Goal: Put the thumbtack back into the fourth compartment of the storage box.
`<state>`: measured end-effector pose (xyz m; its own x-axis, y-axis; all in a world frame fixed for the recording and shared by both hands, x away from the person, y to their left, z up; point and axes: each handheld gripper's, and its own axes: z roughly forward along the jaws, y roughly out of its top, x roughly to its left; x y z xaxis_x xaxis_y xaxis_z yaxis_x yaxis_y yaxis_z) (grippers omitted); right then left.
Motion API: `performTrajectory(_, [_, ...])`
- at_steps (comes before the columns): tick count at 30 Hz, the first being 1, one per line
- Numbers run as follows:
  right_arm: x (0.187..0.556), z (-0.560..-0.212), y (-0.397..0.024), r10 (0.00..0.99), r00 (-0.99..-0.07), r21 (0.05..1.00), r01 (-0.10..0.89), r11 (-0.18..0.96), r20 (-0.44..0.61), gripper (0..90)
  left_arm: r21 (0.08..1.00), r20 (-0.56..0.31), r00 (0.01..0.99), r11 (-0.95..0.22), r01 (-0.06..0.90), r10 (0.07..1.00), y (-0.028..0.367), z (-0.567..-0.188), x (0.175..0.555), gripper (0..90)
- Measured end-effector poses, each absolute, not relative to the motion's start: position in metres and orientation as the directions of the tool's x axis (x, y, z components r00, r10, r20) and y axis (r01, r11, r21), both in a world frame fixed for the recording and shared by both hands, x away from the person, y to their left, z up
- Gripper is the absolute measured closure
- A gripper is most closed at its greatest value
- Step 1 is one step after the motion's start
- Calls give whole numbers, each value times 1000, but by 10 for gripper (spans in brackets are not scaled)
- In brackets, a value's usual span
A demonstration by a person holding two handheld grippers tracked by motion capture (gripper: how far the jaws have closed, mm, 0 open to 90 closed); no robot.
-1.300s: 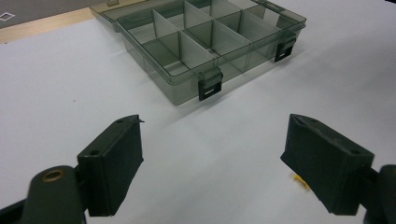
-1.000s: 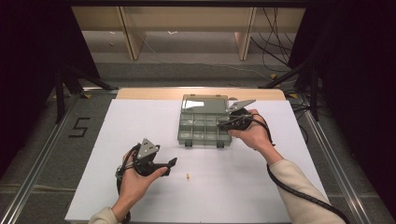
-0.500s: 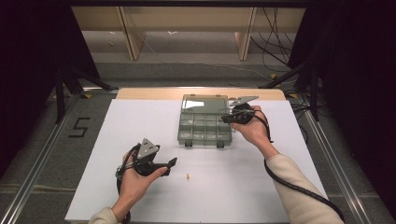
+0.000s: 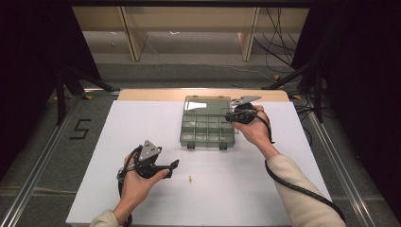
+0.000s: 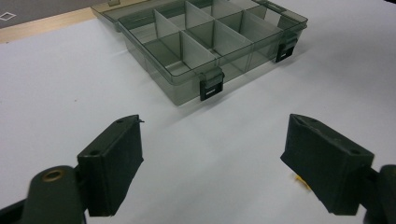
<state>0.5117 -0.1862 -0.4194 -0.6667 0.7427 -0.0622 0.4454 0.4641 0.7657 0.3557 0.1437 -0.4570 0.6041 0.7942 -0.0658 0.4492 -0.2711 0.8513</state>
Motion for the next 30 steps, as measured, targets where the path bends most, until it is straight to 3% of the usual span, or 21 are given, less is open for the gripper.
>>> performTrajectory(30, [519,-440,-180,761,-642,766,443,466,-92,831,845,-56,609,-287,451,791,145,-457,356,189])
